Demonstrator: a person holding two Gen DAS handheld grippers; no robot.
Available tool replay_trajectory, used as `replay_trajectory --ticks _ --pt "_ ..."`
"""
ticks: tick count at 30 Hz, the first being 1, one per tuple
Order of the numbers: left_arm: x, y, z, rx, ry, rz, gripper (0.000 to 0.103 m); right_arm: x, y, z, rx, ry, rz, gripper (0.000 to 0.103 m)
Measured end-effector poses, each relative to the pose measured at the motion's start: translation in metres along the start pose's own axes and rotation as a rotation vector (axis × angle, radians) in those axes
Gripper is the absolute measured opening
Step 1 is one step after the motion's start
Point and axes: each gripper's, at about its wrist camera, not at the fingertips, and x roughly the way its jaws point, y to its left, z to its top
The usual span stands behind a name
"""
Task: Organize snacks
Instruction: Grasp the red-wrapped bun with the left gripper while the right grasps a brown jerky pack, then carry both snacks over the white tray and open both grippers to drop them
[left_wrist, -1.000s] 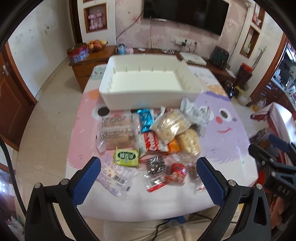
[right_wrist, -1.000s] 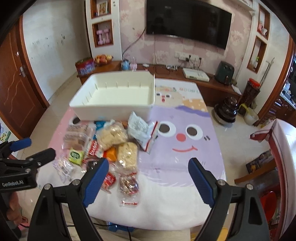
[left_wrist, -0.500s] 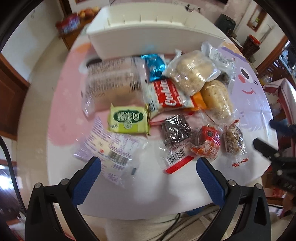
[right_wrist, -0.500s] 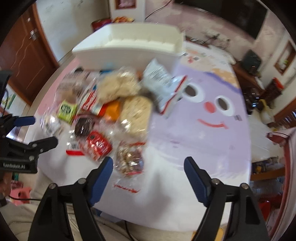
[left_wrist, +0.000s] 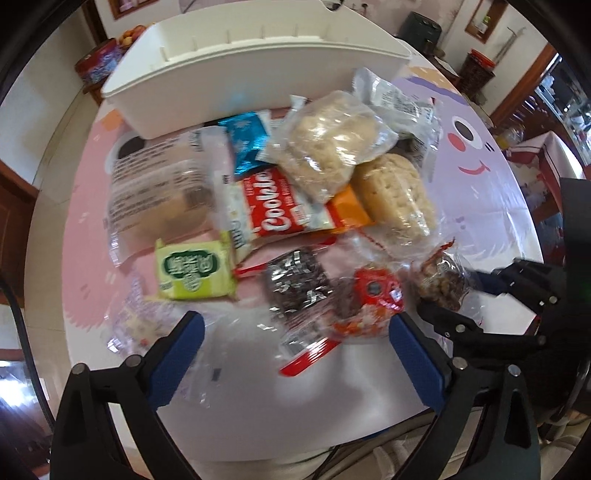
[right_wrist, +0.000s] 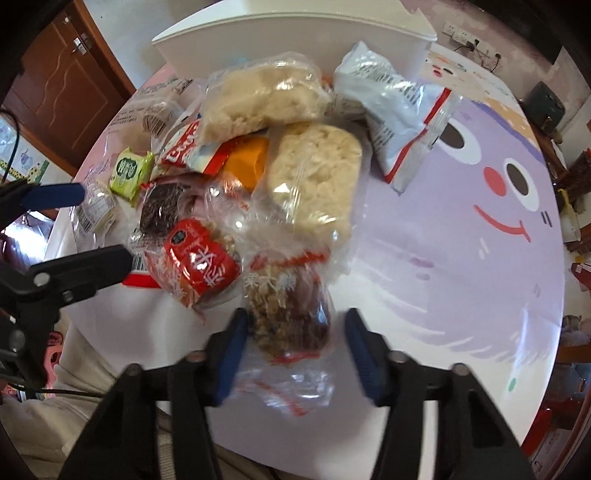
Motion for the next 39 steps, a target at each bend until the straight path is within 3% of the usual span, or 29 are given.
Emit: replay_trajectory --ticks 9,17,20,22,23,24,27,31,39 --pt "0.023 -0.043 0.011 0.089 0.053 0.023 0.082 -0.007 -0.029 -0.013 0.090 -0.016 0.010 0.034" --pt "0.046 -0.083 0.019 0.191 0.095 0.107 0.074 -0.009 -0.045 -0.018 0.116 -0.028 0.030 0.033" --pt "0.050 -0.099 0.019 0.242 0.073 0.163 0.070 -0.008 -0.047 -0.020 0.113 -0.032 0.031 0.033" --pt "0.051 -0.105 0.020 0.249 0.064 0.168 0.064 -0.007 -0.049 -0.021 0.116 -0.034 0.037 0.033" --pt "0.050 -0.107 0.020 0.252 0.056 0.173 0.056 -0.007 -0.050 -0.021 0.116 -0.035 0.038 0.033" --pt "0.048 -0.108 0.019 0.255 0.049 0.171 0.047 -0.007 -0.053 -0.022 0.116 -0.035 0.039 0.033" --pt "0.043 -0.107 0.019 0.228 0.044 0.134 0.046 -0.008 -0.055 -0.026 0.114 -0.036 0.038 0.033" --pt "0.029 -0.087 0.023 0.130 0.008 0.030 0.046 -0.009 -0.056 -0.027 0.115 -0.034 0.040 0.032" --pt "-0.011 -0.058 0.022 0.024 -0.079 -0.031 0.045 -0.018 -0.051 -0.027 0.133 -0.057 0.028 0.031"
